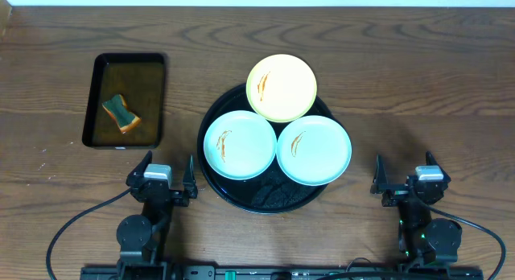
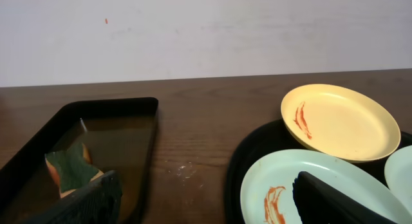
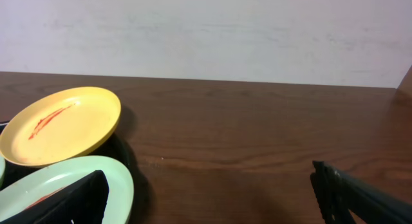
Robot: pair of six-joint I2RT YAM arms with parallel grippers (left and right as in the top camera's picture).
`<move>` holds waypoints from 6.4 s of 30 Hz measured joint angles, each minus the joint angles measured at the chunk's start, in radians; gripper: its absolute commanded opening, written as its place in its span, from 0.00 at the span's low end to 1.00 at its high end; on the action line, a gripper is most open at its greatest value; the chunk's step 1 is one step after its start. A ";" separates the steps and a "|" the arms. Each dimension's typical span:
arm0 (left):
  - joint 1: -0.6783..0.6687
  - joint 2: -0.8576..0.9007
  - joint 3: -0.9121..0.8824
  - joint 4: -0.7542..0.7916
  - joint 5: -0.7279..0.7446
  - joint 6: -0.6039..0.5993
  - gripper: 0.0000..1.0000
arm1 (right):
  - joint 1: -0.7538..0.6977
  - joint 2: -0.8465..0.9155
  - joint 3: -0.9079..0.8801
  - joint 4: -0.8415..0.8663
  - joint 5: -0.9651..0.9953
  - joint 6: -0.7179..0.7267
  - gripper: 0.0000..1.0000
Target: Clean dirty plates on tray and stack at the side
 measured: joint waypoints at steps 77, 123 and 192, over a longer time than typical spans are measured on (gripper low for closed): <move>-0.001 0.000 -0.005 0.581 0.525 -0.483 0.86 | 0.000 0.000 0.000 0.000 0.000 0.000 0.99; 0.349 1.657 1.817 -1.225 0.038 -0.218 0.86 | 0.000 0.000 0.000 0.000 0.000 0.000 0.99; 0.401 1.946 1.707 -0.838 0.064 -0.255 0.07 | 0.000 0.000 0.000 0.000 0.000 0.000 0.99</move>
